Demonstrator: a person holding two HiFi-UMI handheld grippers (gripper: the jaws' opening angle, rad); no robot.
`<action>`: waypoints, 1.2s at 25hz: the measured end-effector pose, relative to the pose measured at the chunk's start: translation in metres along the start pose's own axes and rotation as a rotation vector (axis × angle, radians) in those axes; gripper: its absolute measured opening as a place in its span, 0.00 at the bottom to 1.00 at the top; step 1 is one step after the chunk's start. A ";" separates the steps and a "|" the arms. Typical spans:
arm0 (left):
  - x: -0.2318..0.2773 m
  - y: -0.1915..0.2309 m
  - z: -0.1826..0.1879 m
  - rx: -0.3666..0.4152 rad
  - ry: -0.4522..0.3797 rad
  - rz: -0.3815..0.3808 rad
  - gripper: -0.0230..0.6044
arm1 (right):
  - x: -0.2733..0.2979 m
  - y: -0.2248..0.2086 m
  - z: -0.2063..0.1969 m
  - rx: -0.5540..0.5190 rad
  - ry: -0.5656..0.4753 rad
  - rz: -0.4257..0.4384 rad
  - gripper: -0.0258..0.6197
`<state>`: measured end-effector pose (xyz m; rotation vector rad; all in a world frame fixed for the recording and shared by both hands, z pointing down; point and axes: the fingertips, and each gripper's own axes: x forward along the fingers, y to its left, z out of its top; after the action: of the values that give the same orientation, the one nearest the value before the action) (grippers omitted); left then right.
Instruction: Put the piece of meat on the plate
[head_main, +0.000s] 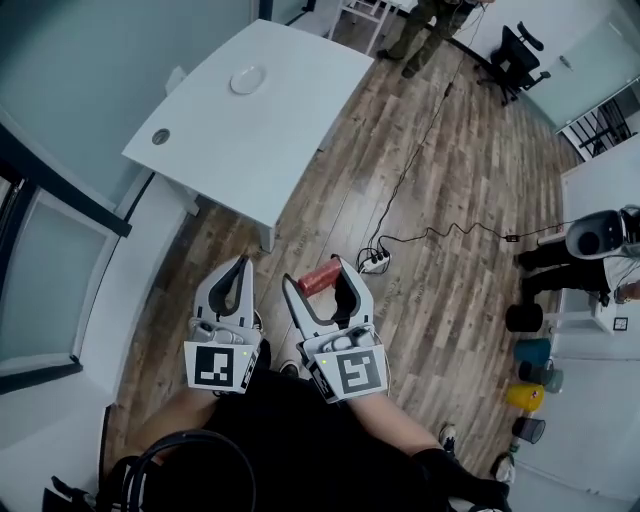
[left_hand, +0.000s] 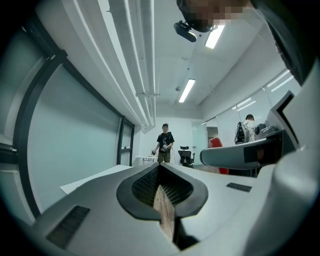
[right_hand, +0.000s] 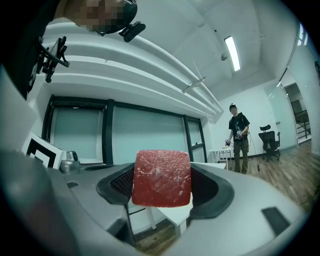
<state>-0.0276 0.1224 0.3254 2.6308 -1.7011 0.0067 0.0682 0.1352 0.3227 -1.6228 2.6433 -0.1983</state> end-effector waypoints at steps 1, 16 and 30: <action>0.005 0.006 0.002 0.000 -0.003 -0.005 0.04 | 0.008 0.002 0.003 -0.002 -0.003 0.000 0.52; 0.047 0.077 0.017 0.014 -0.043 -0.068 0.04 | 0.091 0.015 0.022 -0.046 -0.038 -0.045 0.52; 0.070 0.105 0.005 0.006 -0.042 -0.058 0.04 | 0.129 0.012 0.018 -0.037 -0.036 -0.040 0.53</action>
<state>-0.0949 0.0151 0.3212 2.7020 -1.6383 -0.0442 0.0005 0.0240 0.3087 -1.6745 2.6051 -0.1210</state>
